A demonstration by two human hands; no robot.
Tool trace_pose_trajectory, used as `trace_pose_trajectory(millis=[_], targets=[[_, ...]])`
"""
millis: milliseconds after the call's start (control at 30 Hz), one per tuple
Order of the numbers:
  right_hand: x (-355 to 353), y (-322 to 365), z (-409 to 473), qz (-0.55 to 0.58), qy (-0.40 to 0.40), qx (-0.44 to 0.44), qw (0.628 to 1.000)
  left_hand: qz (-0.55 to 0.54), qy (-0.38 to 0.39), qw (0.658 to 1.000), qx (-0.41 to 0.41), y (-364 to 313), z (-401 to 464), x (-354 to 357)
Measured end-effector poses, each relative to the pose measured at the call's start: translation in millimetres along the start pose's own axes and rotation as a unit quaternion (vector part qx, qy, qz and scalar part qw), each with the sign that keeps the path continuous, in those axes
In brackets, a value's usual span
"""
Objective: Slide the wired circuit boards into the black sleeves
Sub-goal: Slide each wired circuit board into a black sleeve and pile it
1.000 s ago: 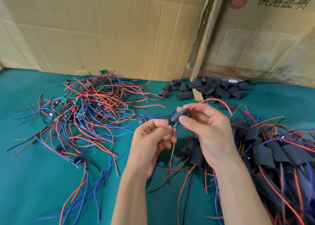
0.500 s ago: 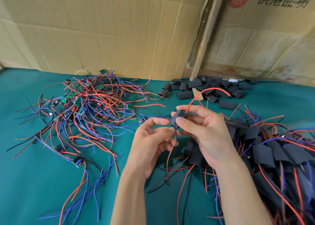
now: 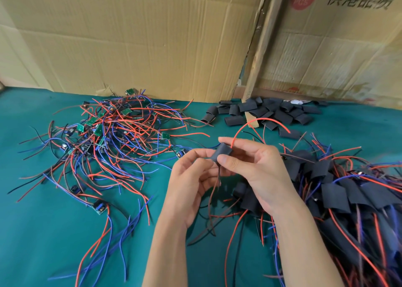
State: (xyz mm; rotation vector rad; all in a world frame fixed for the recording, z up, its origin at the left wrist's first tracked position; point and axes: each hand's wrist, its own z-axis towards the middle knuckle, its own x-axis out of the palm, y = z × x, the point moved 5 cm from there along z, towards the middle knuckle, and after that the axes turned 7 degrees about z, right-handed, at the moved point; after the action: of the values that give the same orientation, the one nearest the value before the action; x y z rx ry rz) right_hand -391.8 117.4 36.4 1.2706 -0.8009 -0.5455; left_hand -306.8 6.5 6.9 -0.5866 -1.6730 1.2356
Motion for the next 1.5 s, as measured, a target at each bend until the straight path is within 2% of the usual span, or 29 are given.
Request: trace_pose_trajectory(millis=[200,433,700,833,967,1100,1167,1233,1367,1500], targets=[[-1,1,2,0.020,-0.017,0.006,1.000,-0.013,0.018,1.000,0.018,-3,-1,4],[1,0,2,0.026,0.001,0.008,1.000,-0.037,0.088,0.995,0.017,-8,-4,10],[5,2,-1,0.064,0.074,-0.012,0.995,0.010,0.050,0.998,0.045,-8,-6,6],[-2,6,0,0.049,0.011,-0.035,0.998,-0.001,0.048,0.998,0.037,-9,-6,5],[-6,12,0,0.058,-0.020,-0.060,0.996,-0.018,0.049,0.998,0.024,-7,-5,5],[-17,17,2,0.115,-0.109,-0.091,0.983,-0.025,0.042,0.999,0.009,-6,-5,3],[-23,19,2,0.142,-0.144,-0.077,0.976,-0.027,0.023,0.999,0.009,-6,-5,1],[-21,15,2,0.148,-0.140,-0.026,0.979,-0.033,-0.007,0.999,0.017,-6,-4,-1],[-3,-1,1,0.035,-0.100,0.082,0.991,-0.054,-0.057,0.996,0.039,-8,-2,-9],[1,3,2,0.051,-0.123,0.059,0.989,-0.074,-0.079,0.993,0.050,-9,-2,-13]])
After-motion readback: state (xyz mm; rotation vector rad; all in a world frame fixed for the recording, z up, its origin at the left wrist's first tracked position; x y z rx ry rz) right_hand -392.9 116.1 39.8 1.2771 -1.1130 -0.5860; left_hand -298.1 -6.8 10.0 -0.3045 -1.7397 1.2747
